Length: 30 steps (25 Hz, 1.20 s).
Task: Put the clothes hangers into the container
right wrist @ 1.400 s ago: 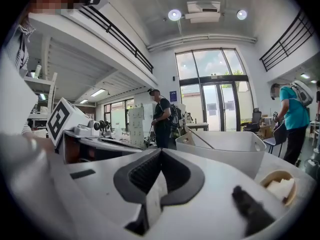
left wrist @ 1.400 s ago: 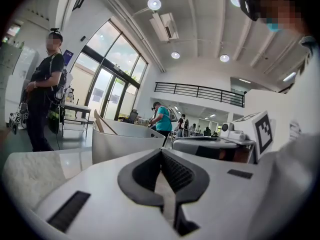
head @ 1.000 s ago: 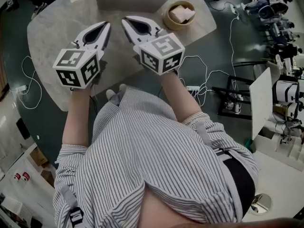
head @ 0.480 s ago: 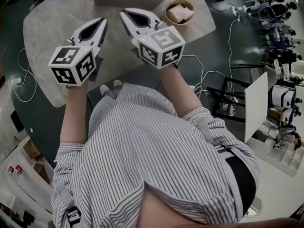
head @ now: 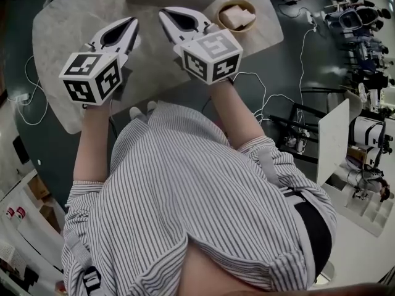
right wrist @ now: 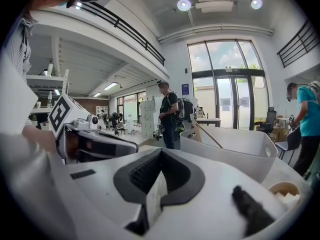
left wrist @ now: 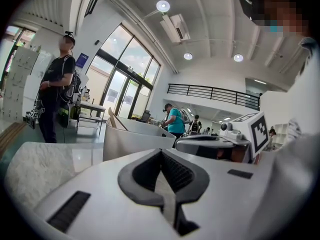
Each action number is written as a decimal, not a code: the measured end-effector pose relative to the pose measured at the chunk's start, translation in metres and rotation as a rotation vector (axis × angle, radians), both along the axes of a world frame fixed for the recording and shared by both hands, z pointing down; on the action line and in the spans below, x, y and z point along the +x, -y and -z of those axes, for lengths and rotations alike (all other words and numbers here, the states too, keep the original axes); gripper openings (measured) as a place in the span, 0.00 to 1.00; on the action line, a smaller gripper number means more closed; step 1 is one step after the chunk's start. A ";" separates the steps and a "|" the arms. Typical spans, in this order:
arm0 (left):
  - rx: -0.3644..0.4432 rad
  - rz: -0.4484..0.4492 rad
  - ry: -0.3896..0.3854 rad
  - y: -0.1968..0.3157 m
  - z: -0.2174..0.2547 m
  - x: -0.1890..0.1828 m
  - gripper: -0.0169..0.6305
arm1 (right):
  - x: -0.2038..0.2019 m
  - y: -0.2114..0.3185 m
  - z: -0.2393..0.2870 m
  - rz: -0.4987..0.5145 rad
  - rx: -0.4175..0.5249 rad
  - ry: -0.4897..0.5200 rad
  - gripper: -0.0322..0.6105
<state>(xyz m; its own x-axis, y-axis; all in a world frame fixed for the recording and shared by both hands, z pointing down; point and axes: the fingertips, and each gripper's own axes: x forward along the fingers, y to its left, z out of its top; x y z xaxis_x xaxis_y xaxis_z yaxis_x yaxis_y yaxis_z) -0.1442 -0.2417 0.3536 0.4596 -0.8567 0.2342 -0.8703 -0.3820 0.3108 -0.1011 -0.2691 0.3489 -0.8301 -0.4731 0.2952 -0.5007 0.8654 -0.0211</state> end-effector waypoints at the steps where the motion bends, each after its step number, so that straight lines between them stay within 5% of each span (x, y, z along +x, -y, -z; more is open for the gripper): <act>1: 0.001 0.001 0.002 0.001 0.001 0.000 0.04 | 0.000 0.000 0.000 0.003 -0.001 -0.001 0.07; 30: -0.027 -0.030 0.004 -0.002 -0.013 0.020 0.04 | 0.029 0.001 -0.013 0.062 0.037 -0.134 0.07</act>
